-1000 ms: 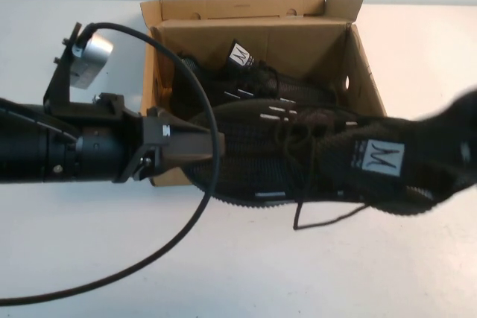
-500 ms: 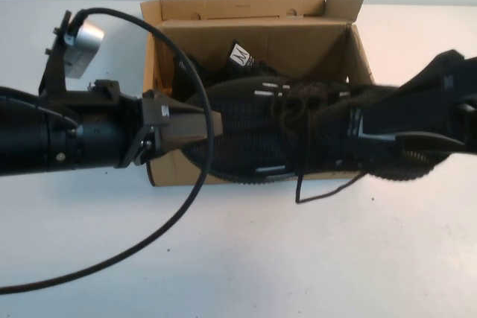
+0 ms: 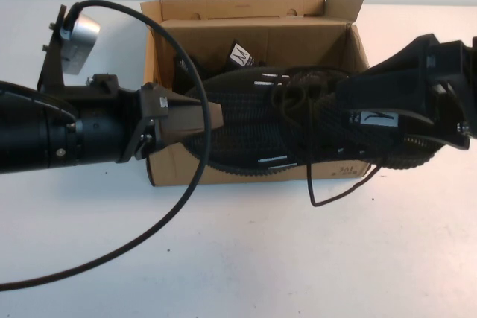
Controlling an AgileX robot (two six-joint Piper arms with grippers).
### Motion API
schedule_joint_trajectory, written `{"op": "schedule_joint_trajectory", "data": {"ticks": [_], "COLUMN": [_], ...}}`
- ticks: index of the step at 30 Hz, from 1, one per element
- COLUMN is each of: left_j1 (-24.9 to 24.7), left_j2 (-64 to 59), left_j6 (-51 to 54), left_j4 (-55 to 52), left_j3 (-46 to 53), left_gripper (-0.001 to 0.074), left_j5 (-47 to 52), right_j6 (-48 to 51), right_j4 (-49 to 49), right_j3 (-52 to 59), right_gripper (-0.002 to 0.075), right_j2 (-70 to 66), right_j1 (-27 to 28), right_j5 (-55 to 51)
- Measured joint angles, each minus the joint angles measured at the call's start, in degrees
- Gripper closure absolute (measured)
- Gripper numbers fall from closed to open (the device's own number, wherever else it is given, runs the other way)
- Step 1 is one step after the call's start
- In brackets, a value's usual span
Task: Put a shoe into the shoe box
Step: Place the shoe in the shoe box
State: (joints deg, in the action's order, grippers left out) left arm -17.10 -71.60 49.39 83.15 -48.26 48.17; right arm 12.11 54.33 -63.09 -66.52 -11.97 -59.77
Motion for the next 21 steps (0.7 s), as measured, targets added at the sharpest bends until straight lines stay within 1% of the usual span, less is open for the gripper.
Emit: {"op": "schedule_joint_trajectory", "data": {"ticks": [6,14,21], "left_j1": [0.00,0.00,0.00], "left_j2": [0.00,0.00,0.00], "left_j6": [0.00,0.09,0.09], "left_j4": [0.00,0.14,0.38], "left_j3": [0.00,0.00,0.00], "left_gripper": [0.0615,0.0615,0.0615], "left_j5": [0.09,0.12,0.12], "right_j6": [2.24,11.33,14.97], "right_j4": [1.40,10.94,11.87], "right_j3": [0.00,0.00,0.00], "right_gripper": [0.0139,0.0142,0.0152], "right_j2": [-1.92,-5.79,-8.23], "right_j1": [0.00,0.00,-0.96], "right_j5": [0.51,-1.31,-3.47]}}
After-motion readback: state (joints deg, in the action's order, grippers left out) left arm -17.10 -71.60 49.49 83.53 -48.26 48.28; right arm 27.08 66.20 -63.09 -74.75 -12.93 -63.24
